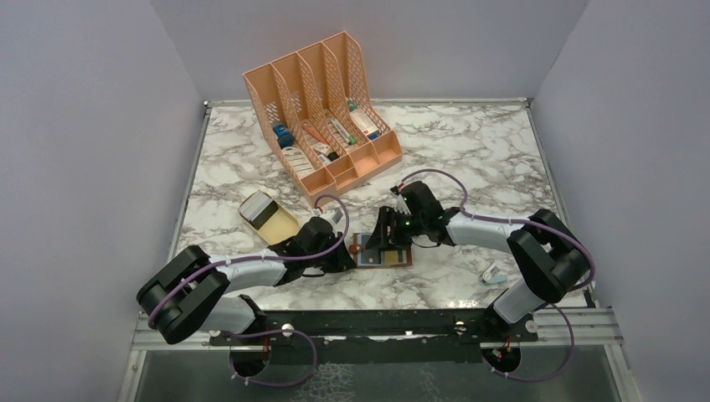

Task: Put the credit cards into the card holder
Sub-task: Insert the credit card into the card holder.

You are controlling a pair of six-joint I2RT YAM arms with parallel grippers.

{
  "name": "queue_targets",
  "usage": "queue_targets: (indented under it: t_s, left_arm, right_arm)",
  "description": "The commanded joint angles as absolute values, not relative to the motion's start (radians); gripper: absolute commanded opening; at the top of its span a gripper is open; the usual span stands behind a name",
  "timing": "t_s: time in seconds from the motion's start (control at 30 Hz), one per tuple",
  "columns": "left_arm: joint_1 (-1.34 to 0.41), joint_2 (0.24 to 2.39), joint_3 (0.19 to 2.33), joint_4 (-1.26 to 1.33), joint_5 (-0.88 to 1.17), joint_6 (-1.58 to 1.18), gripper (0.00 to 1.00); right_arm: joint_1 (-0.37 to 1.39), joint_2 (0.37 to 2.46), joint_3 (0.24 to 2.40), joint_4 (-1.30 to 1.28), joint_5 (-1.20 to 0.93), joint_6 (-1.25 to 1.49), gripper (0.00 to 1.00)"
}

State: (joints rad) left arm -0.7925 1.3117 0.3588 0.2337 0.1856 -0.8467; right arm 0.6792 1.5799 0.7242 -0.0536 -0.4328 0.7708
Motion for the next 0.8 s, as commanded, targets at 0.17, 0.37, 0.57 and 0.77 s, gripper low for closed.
queue_targets:
  t_s: [0.17,0.37,0.57,0.77]
  left_arm:
    - [-0.796,1.330,0.368,0.227,0.166,-0.830,0.10]
    - [-0.796,1.326,0.371,0.216,0.163,-0.827,0.10]
    - [-0.798,1.249,0.393,0.142,0.137,-0.832,0.15]
    - [-0.796,1.144,0.417,0.120,0.115,-0.869,0.32]
  right_arm:
    - [0.698,1.596,0.712,0.033,-0.481,0.758,0.53]
    - [0.699,1.596,0.720,-0.023,-0.431,0.710,0.40]
    - [0.698,1.508,0.739,-0.161,-0.326,0.696,0.38]
    - [0.699,1.441,0.763,-0.256,-0.254,0.683,0.37]
